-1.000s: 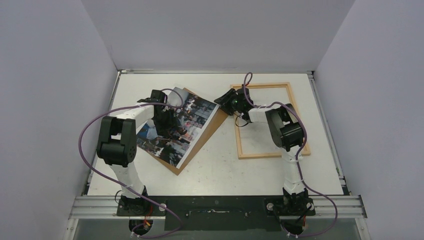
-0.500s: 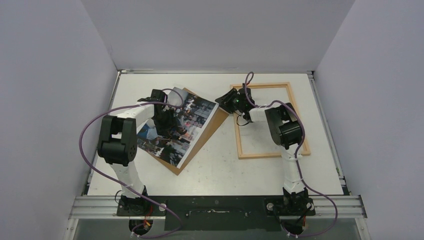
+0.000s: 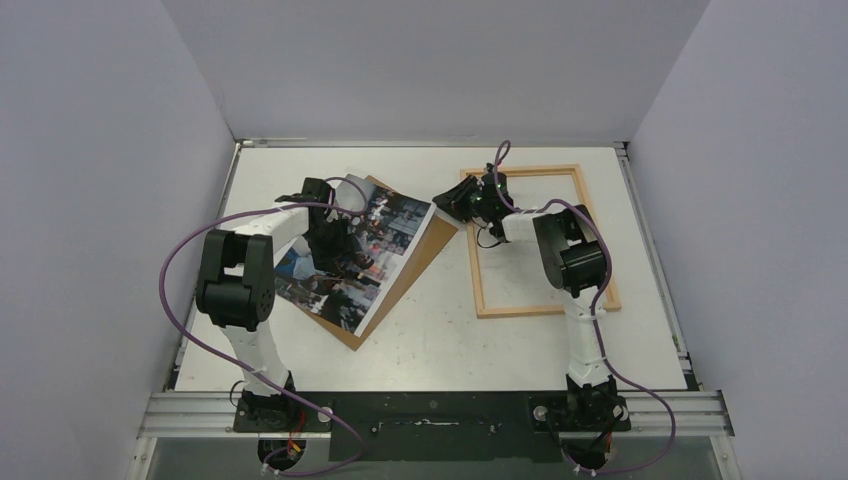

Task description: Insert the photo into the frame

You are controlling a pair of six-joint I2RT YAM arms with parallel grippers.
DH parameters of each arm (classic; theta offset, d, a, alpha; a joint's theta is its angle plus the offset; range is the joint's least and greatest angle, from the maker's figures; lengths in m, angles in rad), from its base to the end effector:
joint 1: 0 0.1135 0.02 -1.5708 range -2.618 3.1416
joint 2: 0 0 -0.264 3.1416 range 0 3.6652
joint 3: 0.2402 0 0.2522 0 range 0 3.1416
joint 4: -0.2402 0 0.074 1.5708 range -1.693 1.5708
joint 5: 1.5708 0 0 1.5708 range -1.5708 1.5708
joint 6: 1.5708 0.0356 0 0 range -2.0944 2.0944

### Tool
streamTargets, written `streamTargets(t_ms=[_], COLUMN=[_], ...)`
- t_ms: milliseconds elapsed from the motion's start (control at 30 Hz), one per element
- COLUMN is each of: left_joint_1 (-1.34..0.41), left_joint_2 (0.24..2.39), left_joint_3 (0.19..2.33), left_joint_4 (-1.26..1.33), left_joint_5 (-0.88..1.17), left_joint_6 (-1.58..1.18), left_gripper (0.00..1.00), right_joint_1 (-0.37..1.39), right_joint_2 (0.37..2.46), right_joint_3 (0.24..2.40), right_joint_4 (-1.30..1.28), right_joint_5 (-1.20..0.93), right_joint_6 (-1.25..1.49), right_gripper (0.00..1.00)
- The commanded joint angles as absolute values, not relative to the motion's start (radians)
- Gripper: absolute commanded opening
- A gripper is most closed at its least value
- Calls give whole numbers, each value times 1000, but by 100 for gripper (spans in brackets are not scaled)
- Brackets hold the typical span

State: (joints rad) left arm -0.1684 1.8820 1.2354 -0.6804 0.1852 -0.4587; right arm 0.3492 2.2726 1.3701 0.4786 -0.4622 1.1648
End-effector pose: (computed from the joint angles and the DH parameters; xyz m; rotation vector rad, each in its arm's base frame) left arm 0.3526 -0.0666 0.1594 -0.3927 2.9180 -0.3713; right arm 0.4511 0.1811 0.1165 0.5719 2.1760 1.3670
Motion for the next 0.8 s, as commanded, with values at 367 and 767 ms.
streamTargets(t_ms=[367, 767], left_joint_1=[-172, -162], left_joint_2=[1939, 1821], left_joint_3=[1213, 1311], left_joint_4=[-647, -731], left_joint_5=[189, 173], left_joint_6=[-443, -451], left_gripper=[55, 69], right_joint_1=[354, 360], right_joint_2=[2277, 2044], right_joint_3=[1412, 1368], right_joint_4=[599, 372], right_joint_5=[-477, -409], right_joint_6=[1139, 897], right_gripper=[6, 0])
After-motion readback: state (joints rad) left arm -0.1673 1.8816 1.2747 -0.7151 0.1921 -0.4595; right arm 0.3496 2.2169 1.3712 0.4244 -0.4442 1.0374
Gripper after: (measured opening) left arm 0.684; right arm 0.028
